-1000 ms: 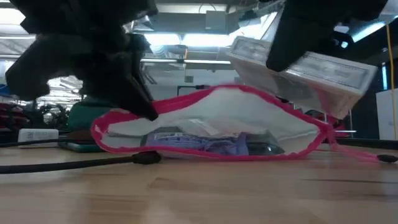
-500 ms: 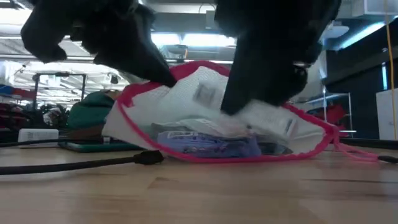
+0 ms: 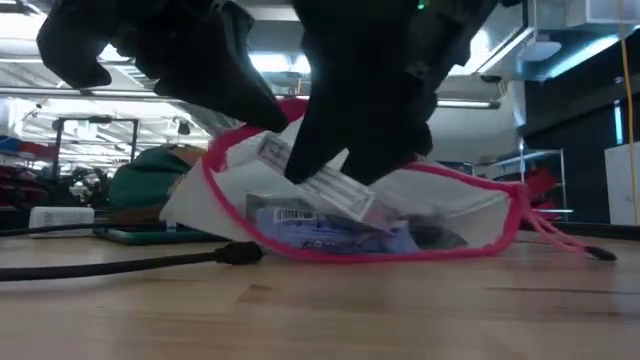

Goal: Unpack backpack
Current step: Put the blue playing cards into the pink zipper pouch, then close the pink zipper pouch

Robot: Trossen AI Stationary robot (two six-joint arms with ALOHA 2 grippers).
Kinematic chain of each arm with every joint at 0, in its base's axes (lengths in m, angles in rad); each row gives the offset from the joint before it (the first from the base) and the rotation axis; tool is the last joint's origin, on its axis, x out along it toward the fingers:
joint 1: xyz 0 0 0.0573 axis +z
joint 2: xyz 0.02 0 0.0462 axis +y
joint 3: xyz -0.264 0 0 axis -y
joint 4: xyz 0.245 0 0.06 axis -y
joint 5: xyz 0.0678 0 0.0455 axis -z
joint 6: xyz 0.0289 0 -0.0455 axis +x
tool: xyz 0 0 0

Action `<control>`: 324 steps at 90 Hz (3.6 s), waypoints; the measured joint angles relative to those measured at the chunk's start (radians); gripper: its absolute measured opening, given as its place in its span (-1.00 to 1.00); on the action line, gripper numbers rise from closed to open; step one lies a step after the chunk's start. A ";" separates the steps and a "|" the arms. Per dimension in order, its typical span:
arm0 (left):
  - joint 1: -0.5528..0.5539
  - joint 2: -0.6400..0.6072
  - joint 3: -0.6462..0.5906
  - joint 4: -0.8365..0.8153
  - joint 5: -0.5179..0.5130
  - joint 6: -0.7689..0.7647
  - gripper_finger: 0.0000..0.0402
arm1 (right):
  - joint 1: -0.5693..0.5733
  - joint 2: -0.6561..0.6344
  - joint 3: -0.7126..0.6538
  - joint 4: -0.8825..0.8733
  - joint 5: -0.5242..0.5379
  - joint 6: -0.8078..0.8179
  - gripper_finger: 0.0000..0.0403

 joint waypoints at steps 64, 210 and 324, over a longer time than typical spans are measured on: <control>-0.007 0.000 0.001 -0.001 0.015 0.000 -1.00 | -0.057 0.000 -0.001 0.017 0.245 -0.060 0.61; -0.009 0.000 0.002 -0.043 0.033 -0.013 -1.00 | 0.211 -0.051 0.001 -0.749 0.263 0.471 0.27; -0.009 0.000 0.001 -0.083 0.041 -0.043 -1.00 | 0.269 -0.046 -0.038 -0.834 0.258 0.730 0.20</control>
